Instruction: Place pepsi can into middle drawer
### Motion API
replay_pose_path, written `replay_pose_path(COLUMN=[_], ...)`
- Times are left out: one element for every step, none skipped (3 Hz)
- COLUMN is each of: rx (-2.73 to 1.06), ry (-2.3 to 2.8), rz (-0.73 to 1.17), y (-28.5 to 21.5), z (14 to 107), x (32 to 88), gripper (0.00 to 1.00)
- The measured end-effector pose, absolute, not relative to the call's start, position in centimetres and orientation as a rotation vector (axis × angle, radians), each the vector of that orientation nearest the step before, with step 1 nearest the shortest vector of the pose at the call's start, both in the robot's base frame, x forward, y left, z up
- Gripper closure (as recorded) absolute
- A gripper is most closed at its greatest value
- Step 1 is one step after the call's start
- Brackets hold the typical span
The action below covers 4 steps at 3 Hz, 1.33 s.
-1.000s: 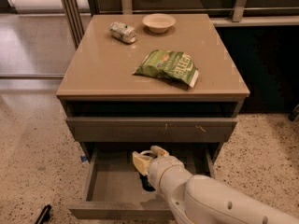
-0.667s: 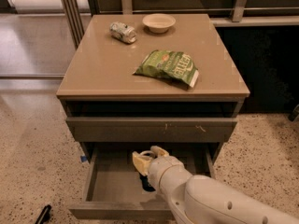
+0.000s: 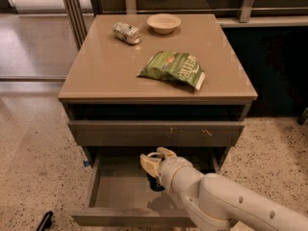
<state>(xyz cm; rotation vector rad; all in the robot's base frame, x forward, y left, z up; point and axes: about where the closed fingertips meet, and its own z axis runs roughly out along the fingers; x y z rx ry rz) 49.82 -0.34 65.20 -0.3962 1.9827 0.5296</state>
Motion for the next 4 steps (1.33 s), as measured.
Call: replay_pose_path(rx=[-0.440, -0.461, -0.451, -0.452], ry=[1.971, 1.983, 2.037, 2.038], rz=[0.581, 0.624, 0.663, 0.662], y=[-0.8, -1.2, -1.7, -1.8], z=[63.8, 62.1, 58.7, 58.6], x=[51.0, 51.3, 52.2, 52.2], gripper=[1.00, 1.00, 1.00, 1.00])
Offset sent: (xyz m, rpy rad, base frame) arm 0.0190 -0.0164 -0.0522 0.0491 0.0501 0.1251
